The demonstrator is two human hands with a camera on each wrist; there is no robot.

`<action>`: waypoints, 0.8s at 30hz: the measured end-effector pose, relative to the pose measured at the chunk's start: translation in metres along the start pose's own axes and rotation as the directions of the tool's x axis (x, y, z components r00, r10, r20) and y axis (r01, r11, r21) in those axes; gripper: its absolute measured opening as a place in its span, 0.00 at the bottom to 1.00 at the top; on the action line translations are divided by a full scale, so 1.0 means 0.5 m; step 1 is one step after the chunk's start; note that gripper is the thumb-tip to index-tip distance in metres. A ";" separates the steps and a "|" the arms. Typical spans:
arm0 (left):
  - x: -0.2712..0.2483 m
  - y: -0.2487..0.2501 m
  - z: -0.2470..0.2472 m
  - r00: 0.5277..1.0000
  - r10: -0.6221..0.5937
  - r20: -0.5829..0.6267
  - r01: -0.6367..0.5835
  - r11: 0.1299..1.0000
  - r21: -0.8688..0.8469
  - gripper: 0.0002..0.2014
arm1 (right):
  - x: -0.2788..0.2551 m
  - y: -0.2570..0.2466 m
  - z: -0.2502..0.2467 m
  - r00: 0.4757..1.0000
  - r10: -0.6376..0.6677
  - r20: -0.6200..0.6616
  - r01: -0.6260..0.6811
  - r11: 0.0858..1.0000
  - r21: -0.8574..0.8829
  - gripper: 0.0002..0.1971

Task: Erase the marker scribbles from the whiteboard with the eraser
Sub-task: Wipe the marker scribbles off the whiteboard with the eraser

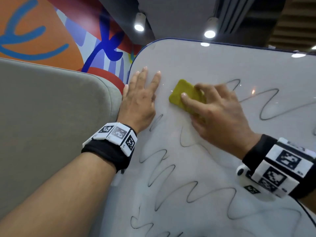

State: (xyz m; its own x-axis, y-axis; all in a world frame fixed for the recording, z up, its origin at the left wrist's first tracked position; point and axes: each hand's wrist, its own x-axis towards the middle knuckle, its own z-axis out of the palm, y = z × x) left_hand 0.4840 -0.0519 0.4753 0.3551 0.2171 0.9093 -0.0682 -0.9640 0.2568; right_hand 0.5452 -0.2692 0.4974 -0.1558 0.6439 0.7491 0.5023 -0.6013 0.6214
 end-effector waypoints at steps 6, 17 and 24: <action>-0.013 -0.009 0.005 0.998 0.061 0.005 -0.061 0.998 0.000 0.36 | -0.015 -0.032 0.011 0.970 -0.226 0.089 0.224 0.974 0.031 0.25; -0.028 -0.014 0.002 0.995 0.088 0.044 -0.087 0.995 -0.038 0.41 | -0.047 -0.080 0.033 0.952 -0.287 0.105 0.284 0.958 0.038 0.23; -0.032 -0.018 -0.004 0.991 0.070 0.115 -0.065 0.997 -0.047 0.44 | 0.003 -0.022 0.017 0.998 -0.068 -0.015 0.068 0.997 0.019 0.27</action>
State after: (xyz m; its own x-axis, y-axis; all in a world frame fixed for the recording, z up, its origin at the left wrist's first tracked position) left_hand 0.4769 -0.0462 0.4592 0.4544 0.1303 0.8812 -0.1345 -0.9679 0.2125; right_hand 0.5466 -0.2575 0.4899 -0.2027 0.6761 0.7084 0.5064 -0.5469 0.6667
